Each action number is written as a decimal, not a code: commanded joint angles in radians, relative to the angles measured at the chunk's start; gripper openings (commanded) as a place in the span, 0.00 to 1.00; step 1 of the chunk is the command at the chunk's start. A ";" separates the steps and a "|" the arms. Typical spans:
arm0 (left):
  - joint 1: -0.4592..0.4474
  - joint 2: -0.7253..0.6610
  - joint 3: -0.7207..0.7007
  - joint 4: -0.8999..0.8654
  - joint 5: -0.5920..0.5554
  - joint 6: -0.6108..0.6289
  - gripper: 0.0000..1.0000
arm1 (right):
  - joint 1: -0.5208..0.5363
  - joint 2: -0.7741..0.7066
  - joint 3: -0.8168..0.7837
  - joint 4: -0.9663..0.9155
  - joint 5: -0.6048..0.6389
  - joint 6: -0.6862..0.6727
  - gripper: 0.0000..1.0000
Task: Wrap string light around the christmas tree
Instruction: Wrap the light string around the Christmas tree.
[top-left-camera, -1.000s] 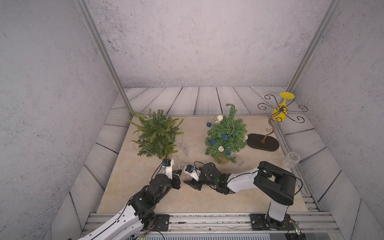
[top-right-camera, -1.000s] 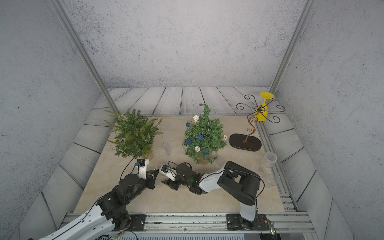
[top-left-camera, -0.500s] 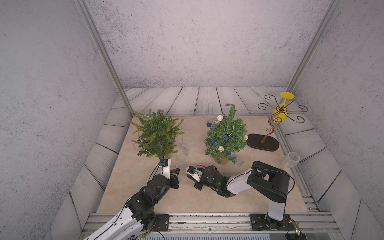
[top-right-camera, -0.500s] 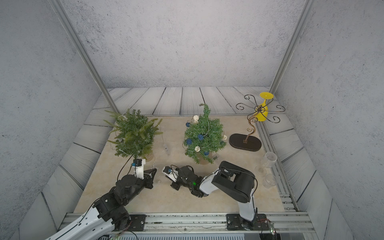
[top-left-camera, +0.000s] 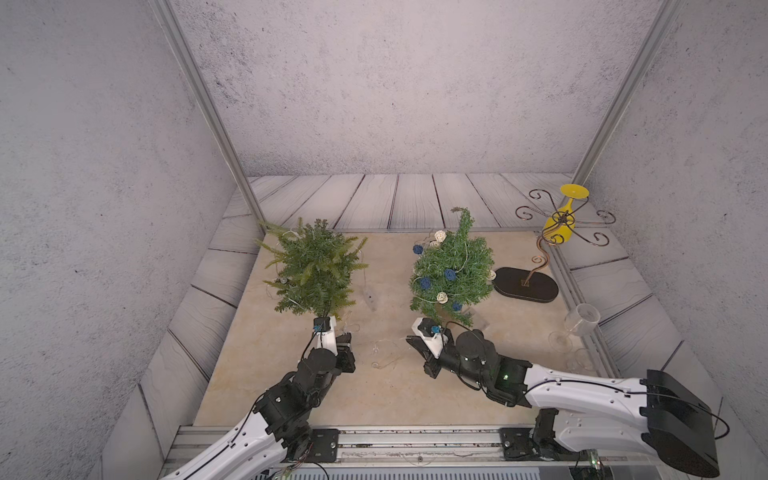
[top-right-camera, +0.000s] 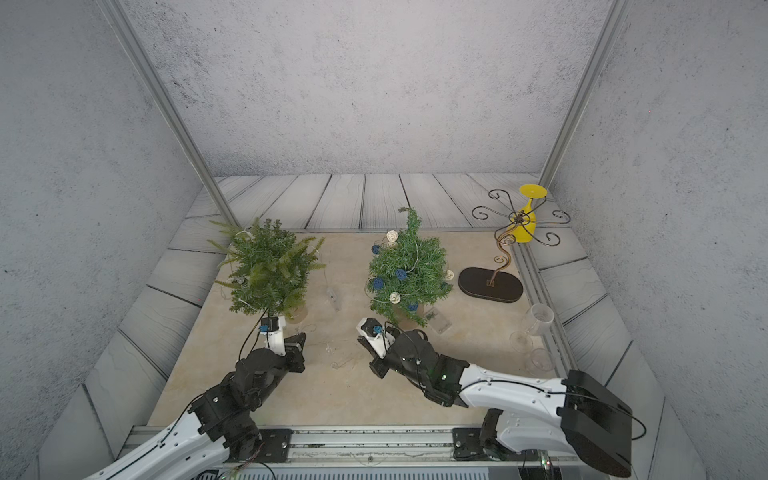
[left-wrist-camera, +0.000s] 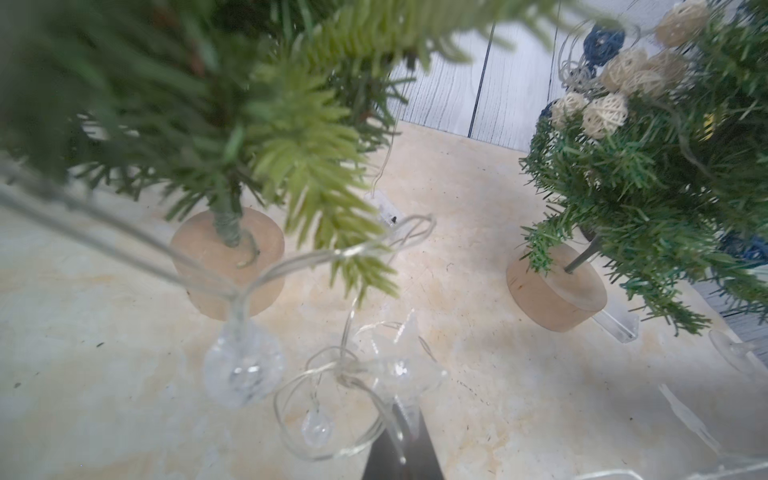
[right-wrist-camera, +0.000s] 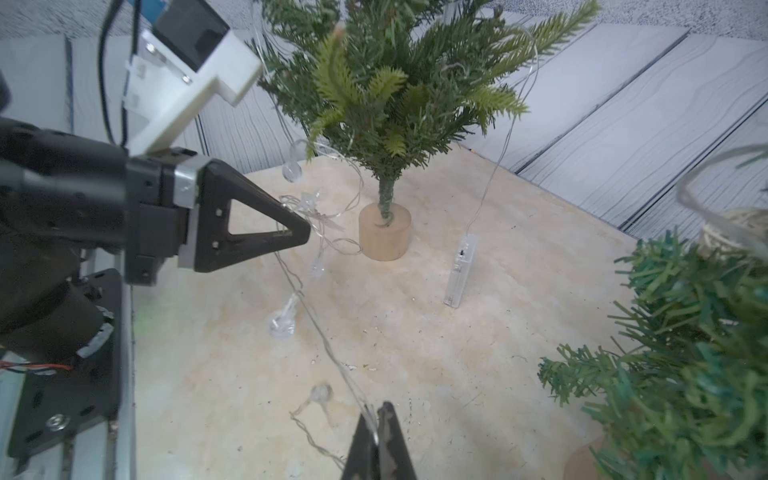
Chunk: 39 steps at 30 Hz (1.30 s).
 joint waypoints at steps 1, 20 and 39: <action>0.005 -0.015 -0.019 -0.015 -0.083 0.011 0.02 | -0.004 -0.081 0.076 -0.177 0.030 0.020 0.00; 0.005 -0.148 0.016 -0.140 -0.089 0.043 0.28 | -0.016 0.139 0.930 -0.764 -0.086 -0.126 0.00; 0.005 -0.094 0.284 -0.079 0.309 0.416 0.29 | -0.180 0.501 1.606 -1.251 -0.405 -0.190 0.00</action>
